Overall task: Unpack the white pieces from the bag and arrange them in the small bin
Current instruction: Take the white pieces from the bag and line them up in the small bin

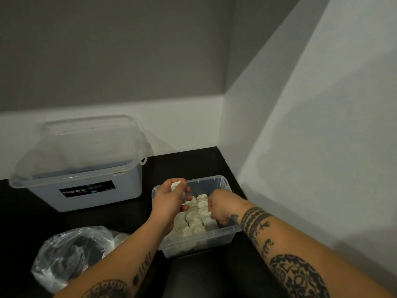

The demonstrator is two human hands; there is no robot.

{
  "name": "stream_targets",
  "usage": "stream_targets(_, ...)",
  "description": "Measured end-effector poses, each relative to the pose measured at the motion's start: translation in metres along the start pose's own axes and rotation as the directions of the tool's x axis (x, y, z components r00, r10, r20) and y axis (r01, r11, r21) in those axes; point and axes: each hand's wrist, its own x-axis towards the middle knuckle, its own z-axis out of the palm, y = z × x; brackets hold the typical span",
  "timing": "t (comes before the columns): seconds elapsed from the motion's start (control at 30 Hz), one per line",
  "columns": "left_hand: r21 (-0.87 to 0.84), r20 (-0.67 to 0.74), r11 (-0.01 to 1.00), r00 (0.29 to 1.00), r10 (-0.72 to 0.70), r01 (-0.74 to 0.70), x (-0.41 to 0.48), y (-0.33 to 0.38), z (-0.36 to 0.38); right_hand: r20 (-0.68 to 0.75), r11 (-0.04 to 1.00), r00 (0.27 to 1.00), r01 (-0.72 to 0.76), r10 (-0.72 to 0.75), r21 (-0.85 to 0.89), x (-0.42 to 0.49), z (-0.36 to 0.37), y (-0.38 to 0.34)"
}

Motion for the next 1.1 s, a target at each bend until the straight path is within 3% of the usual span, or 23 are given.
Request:
stream_targets(0.3,-0.021,0.013,0.999,0.999,-0.043,0.044,-0.002,0.001,0.000,0.079,0.994,0.995,-0.046,0.054,-0.102,0.009,0.018,-0.012)
stream_targets(0.67,-0.069,0.051,0.995,0.996,-0.068,0.072,0.004,0.007,-0.005,0.150,0.992,0.981,-0.122,0.126,-0.040,0.004,0.005,-0.015)
stream_targets(0.77,-0.100,0.094,0.987,0.988,-0.120,0.129,0.006,0.009,-0.003,0.112,0.991,0.986,-0.126,0.121,0.037,0.001,-0.010,-0.016)
stream_targets(0.87,-0.127,0.130,0.982,0.984,-0.123,0.140,0.004,0.012,0.004,0.058,0.952,0.988,-0.153,0.143,0.264,-0.001,-0.030,-0.014)
stream_targets(0.97,-0.220,0.138,0.967,0.985,-0.099,0.128,0.002,0.010,0.010,-0.016,0.838,0.993,-0.093,0.120,0.538,-0.003,-0.043,-0.010)
stream_targets(1.1,-0.288,0.105,0.952,0.991,-0.078,0.106,0.008,0.005,0.015,-0.079,0.691,0.996,0.082,-0.037,0.718,-0.017,-0.043,-0.002)
